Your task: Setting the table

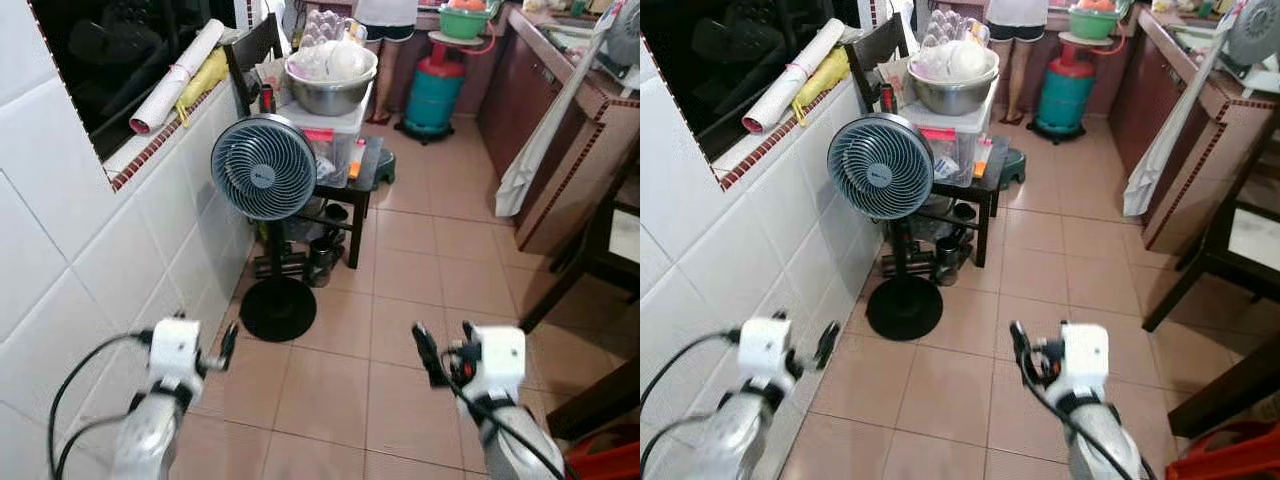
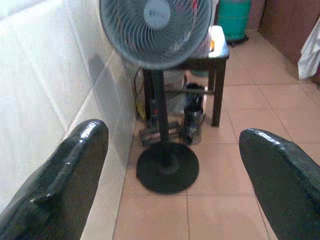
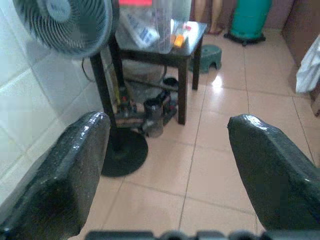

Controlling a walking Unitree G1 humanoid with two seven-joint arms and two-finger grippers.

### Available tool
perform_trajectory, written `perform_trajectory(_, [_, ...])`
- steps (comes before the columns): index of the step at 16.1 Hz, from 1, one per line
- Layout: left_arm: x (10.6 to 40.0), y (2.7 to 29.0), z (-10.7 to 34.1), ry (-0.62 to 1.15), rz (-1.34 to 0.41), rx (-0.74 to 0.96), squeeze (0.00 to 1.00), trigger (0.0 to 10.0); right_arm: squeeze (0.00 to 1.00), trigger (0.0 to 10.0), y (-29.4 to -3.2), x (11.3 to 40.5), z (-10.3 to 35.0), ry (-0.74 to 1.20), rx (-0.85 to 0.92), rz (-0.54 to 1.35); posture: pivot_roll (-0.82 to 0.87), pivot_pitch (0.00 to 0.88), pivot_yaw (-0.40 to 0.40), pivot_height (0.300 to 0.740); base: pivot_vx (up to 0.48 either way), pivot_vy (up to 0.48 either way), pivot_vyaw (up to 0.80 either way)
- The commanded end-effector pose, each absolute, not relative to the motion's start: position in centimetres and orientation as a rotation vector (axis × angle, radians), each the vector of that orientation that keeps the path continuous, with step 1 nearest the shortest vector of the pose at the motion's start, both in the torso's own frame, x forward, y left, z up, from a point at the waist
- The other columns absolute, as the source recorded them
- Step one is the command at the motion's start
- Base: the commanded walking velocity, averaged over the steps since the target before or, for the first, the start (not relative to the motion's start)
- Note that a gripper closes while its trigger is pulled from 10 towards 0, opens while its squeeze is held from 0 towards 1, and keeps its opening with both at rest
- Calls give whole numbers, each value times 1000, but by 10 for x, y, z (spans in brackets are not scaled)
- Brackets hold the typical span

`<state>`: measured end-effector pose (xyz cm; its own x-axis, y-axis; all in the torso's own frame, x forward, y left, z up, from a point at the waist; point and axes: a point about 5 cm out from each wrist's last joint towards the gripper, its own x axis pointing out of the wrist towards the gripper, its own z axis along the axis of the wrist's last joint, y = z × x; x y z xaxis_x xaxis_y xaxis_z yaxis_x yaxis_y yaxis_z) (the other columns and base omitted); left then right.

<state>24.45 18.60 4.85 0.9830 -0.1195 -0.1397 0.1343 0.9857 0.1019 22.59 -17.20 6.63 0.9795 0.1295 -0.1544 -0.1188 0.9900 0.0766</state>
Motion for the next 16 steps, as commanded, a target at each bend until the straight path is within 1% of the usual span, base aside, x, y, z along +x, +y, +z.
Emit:
perform_trajectory(1, [249,186,51,120,-127,132,0,10000,0,10000,-176,227,64,163,64,100,11,0,4,740,0,0,0])
perform_trajectory(3, [256,183,57,91,-137,151,0,10000,0,10000,-172,231,63,158,68,100,14,0,6,740,0,0,0])
perform_trajectory(4, [259,184,60,74,-134,172,0,10000,0,10000,-165,233,60,151,86,120,29,0,17,740,0,0,0])
perform_trajectory(8, [266,188,66,46,-130,211,0,10000,0,10000,-156,240,58,133,115,131,47,0,35,740,0,0,0])
perform_trajectory(12, [273,182,68,21,-136,214,0,10000,0,10000,-154,250,58,117,118,132,51,0,27,740,0,0,0])
perform_trajectory(16, [276,179,68,8,-115,205,0,10000,0,10000,-160,258,61,99,105,138,57,0,5,740,0,0,0])
